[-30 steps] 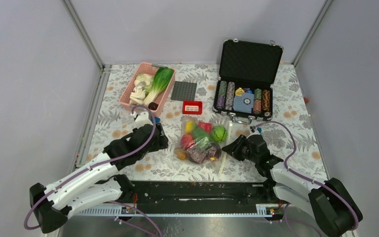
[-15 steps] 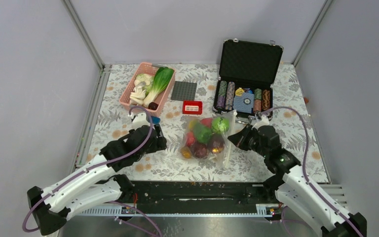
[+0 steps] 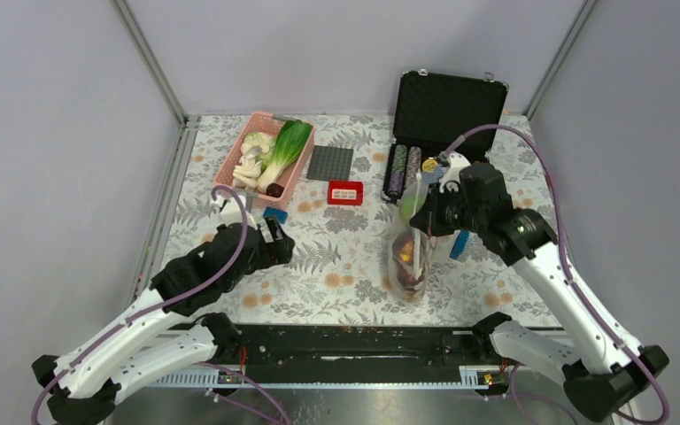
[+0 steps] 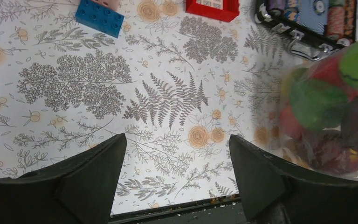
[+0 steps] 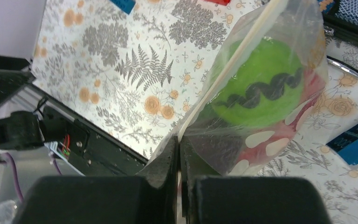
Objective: Open the zip-top bag and remove the fake food
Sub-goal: Pick up the zipper food storage bag at the center of the board.
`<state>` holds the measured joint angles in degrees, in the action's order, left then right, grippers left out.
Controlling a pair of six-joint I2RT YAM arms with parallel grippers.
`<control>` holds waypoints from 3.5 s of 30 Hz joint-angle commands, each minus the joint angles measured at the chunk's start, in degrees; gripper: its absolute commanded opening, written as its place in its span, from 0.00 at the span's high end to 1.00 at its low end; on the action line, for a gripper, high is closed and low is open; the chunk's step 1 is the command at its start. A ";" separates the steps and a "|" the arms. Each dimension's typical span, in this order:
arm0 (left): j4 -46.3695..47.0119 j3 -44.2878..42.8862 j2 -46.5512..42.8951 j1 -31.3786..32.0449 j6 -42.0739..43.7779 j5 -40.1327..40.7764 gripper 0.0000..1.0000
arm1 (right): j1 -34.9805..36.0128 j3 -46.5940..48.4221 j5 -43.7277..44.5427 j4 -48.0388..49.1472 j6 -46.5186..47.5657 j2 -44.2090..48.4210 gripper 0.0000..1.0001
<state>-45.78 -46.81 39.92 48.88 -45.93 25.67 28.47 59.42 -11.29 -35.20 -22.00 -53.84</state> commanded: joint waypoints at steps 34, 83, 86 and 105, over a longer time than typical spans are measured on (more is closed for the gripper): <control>40.25 14.91 -10.94 2.98 43.60 -29.77 0.28 | 21.44 10.49 2.49 -26.20 49.34 -4.33 1.00; 44.94 6.01 7.81 10.80 75.65 -47.49 0.51 | 21.41 7.98 -8.22 -27.14 52.97 0.58 1.00; 44.91 5.76 8.44 10.79 75.81 -47.78 0.53 | 21.45 8.08 -8.24 -27.11 52.88 0.59 1.00; 43.59 5.60 9.45 10.97 76.02 -48.51 0.63 | 21.45 7.12 -8.70 -25.83 52.46 1.03 1.00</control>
<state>-3.81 -38.65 49.25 59.57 29.12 -20.84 49.52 66.70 -17.78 -62.83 30.98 -53.56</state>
